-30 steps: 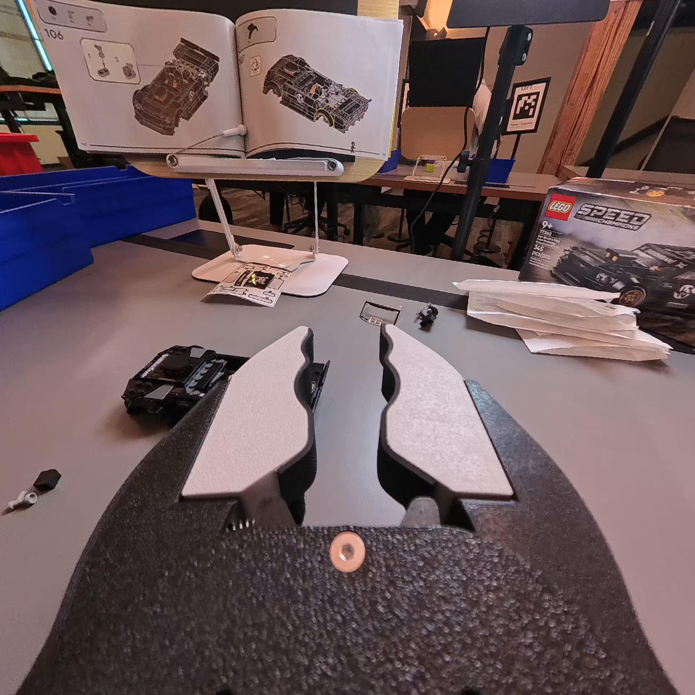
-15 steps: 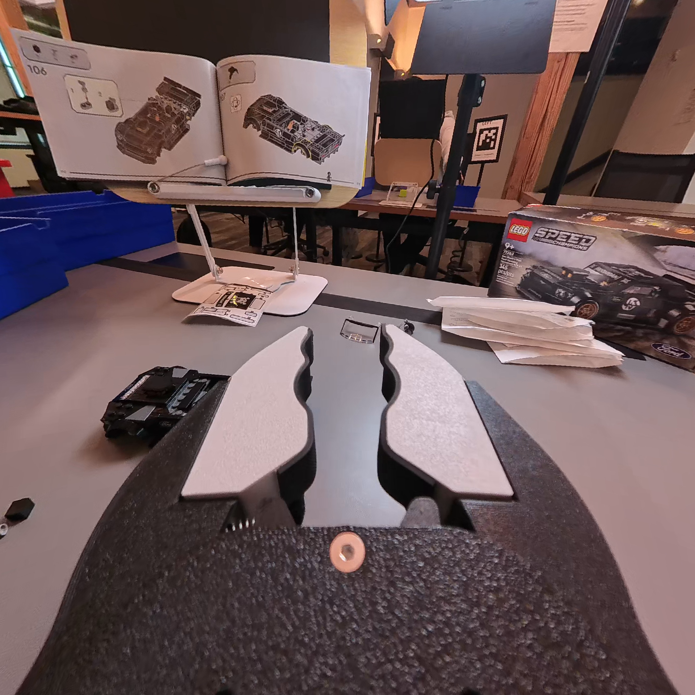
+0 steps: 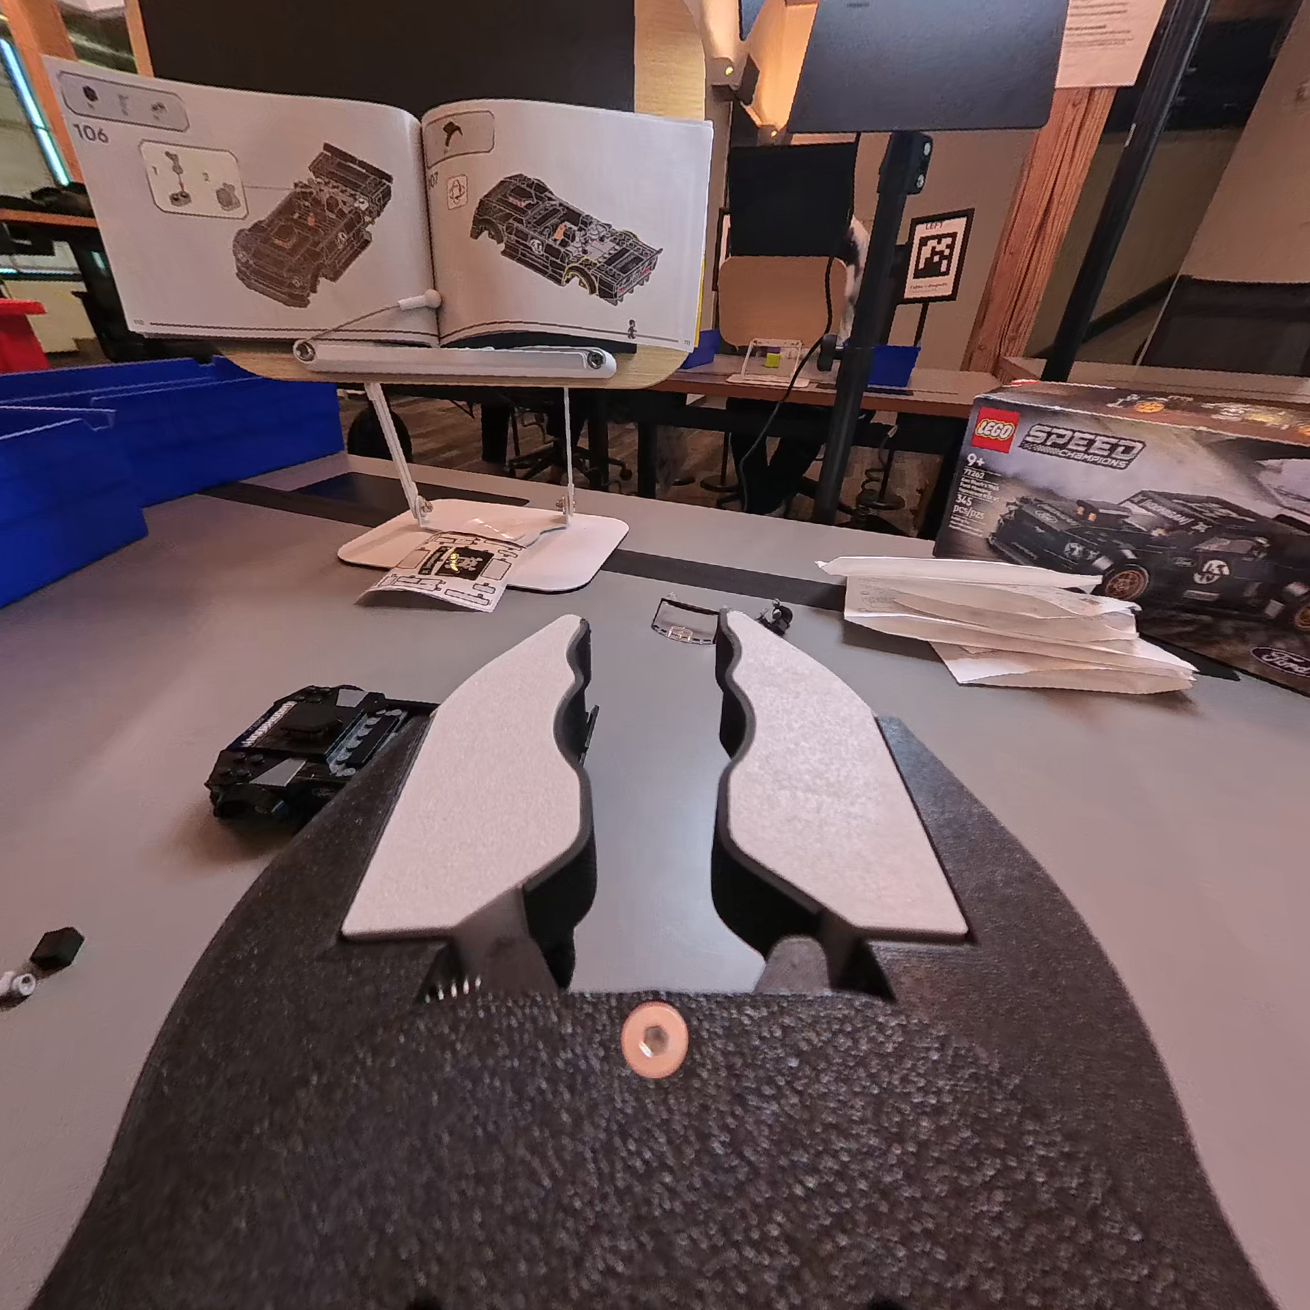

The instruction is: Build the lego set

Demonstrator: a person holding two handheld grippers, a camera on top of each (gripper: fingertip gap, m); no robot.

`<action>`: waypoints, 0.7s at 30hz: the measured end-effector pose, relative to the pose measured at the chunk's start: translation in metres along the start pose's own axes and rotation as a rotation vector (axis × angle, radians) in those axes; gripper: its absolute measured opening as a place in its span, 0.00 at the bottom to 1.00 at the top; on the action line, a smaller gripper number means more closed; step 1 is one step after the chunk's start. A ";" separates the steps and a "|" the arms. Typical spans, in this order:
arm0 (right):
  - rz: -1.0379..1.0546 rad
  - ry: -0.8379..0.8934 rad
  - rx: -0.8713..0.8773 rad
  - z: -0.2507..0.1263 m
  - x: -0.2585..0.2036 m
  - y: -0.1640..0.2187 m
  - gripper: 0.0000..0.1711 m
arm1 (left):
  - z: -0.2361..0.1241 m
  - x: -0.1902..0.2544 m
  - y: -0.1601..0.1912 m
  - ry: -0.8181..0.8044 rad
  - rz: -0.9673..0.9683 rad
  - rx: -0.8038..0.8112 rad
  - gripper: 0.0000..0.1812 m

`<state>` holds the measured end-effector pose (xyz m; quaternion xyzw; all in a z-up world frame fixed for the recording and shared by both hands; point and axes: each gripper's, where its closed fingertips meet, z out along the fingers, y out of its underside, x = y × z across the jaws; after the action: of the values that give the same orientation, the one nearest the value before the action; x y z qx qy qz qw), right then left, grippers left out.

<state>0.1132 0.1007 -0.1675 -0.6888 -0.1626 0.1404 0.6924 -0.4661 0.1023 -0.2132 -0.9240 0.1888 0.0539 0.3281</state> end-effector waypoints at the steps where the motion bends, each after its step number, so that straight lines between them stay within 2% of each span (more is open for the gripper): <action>1: -0.001 -0.001 0.000 0.000 0.000 0.000 0.20 | -0.002 0.002 -0.002 0.003 -0.004 0.016 0.01; 8: 0.001 -0.004 -0.006 0.000 0.000 0.002 0.20 | 0.007 -0.003 -0.003 -0.022 -0.023 0.013 0.01; 14: -0.012 0.011 -0.004 0.002 0.002 0.003 0.20 | 0.013 -0.027 -0.014 -0.035 -0.079 0.009 0.01; 17: -0.038 0.018 0.001 0.005 0.000 0.002 0.19 | 0.030 -0.032 -0.023 0.021 -0.145 -0.014 0.01; 21: -0.067 0.019 -0.018 0.010 -0.004 0.005 0.19 | 0.069 -0.033 -0.022 0.049 -0.221 -0.077 0.09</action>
<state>0.1054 0.1082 -0.1729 -0.6905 -0.1804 0.1092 0.6919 -0.4867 0.1713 -0.2466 -0.9522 0.0914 0.0020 0.2915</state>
